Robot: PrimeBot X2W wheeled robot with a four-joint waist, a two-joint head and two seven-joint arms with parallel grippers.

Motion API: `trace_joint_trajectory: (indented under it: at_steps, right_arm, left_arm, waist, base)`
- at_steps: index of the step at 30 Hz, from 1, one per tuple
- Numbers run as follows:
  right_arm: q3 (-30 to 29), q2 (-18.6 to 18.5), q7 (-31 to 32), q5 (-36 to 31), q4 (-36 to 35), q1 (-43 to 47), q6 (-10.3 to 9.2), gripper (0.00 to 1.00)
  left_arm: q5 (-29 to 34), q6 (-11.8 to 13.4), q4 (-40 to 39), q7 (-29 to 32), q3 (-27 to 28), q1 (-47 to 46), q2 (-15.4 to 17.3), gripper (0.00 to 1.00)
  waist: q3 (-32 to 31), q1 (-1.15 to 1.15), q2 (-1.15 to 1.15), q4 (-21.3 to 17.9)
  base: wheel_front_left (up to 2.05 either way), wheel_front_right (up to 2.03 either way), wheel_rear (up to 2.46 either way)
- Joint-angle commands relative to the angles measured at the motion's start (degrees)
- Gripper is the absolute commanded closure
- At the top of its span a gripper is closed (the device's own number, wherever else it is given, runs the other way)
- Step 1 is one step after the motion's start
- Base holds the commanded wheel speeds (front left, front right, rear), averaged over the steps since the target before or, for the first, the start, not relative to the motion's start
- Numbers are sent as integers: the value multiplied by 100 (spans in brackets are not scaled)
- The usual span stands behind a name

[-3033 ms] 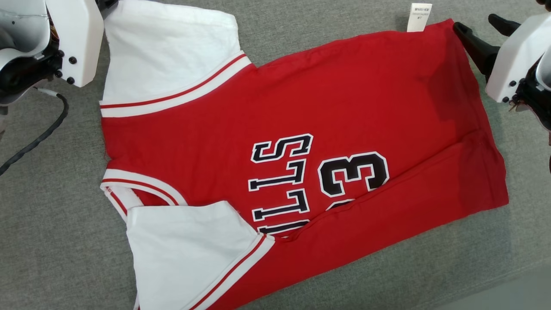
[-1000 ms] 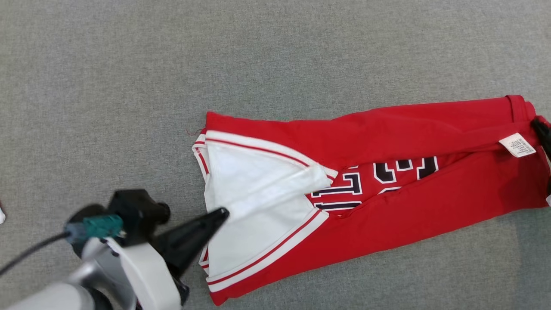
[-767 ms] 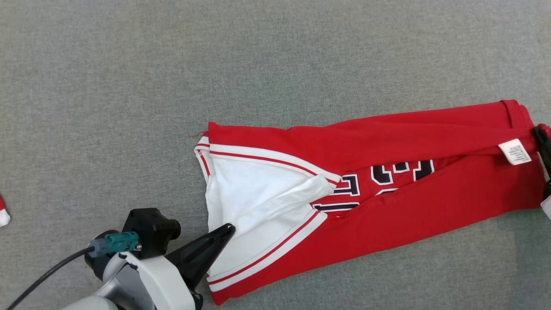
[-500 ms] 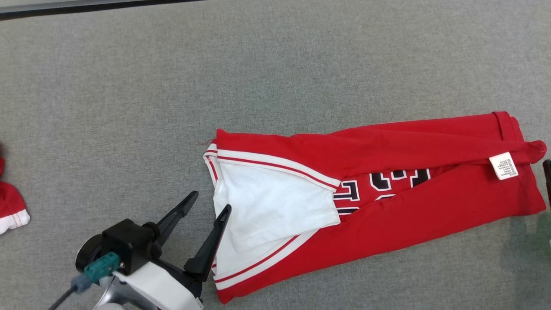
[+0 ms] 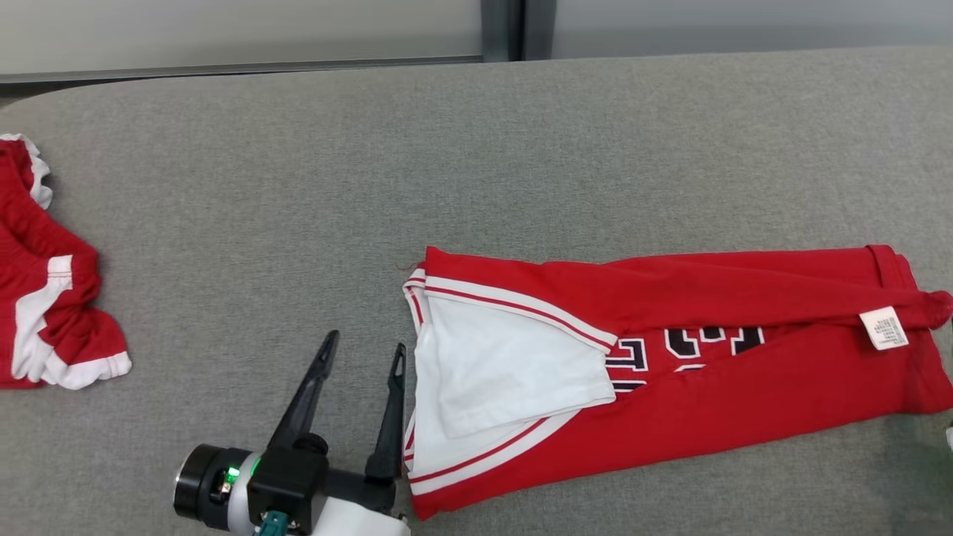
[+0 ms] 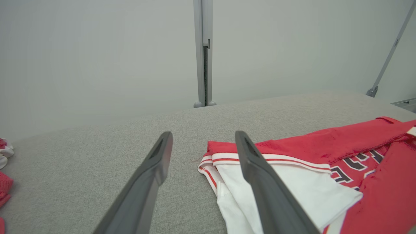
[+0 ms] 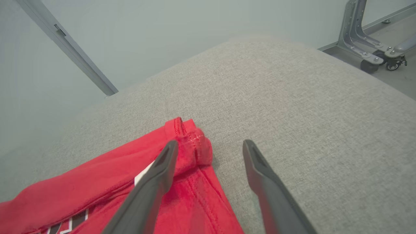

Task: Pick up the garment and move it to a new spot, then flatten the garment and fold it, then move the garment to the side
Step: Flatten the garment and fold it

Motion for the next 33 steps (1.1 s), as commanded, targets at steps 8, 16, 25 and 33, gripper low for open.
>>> trace_joint_trajectory:
  at_steps: [8, 16, 25, 33]
  right_arm:
    - [-382, -86, 716, -826, 1423, -833, 0, 0]
    - [-276, 163, 1132, -891, 1614, -552, 0, 0]
    - [-135, 181, 1083, -929, 1377, -451, -7, 100]
    - [-457, -717, 633, -1435, 1048, -774, -7, 100]
  left_arm:
    - [840, -796, 477, -23, 630, 460, -713, 0]
    - [1183, -1214, 590, -25, 1084, 650, -1084, 0]
    - [1559, -1632, 621, -24, 1557, 800, -1344, 0]
    - [1778, -1873, 669, -18, 1828, 881, -1437, 0]
  waist:
    - [-106, 0, 0, 511]
    - [-75, 0, 0, 654]
    - [-86, 0, 0, 491]
    - [-90, 0, 0, 206]
  base:
    - [0, 0, 0]
    - [0, 0, 0]
    - [0, 0, 0]
    - [0, 0, 0]
